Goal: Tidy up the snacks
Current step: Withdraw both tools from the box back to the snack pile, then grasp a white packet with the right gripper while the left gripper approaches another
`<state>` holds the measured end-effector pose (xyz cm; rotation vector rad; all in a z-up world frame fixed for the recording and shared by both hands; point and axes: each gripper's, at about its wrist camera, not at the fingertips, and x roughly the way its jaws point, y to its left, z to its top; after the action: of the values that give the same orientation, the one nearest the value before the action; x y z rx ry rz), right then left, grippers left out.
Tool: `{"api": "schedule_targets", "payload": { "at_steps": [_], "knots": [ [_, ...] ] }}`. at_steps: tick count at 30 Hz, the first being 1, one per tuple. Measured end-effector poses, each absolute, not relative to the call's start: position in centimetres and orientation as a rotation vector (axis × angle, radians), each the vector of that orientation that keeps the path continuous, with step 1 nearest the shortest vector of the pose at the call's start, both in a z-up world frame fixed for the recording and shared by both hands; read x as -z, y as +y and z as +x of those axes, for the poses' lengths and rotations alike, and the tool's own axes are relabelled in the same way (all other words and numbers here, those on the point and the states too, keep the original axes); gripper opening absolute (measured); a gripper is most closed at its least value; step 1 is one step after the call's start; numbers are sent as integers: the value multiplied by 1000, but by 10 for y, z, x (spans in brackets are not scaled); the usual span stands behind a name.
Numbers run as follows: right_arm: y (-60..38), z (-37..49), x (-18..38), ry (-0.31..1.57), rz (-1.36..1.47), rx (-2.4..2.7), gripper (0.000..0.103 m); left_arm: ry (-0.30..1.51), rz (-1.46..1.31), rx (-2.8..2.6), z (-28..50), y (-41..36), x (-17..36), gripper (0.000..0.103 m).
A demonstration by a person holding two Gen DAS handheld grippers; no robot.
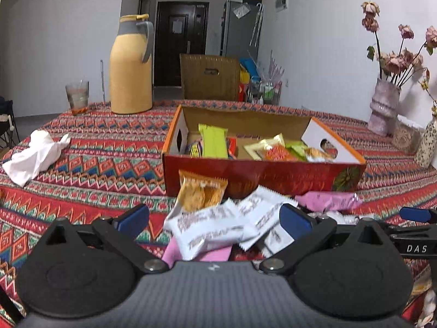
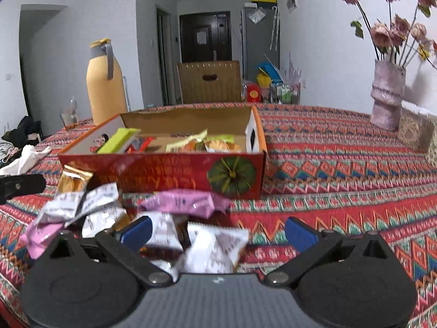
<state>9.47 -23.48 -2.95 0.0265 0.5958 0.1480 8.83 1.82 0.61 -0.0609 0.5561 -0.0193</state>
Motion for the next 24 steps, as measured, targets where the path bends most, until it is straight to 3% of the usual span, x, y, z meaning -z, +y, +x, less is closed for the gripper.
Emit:
{"api": "schedule_targets", "payload": {
  "at_steps": [13,19,24],
  "knots": [
    [-239,111,54,716,44,-88,101,607,-45,18,90,14,3,103],
    [-231,110,60,713,-3,-85,85,627,-44,15,92,13,7,103],
    [-225,105,58,685,-23,-121,51,635,-45,15,93,12,8,103]
  ]
}}
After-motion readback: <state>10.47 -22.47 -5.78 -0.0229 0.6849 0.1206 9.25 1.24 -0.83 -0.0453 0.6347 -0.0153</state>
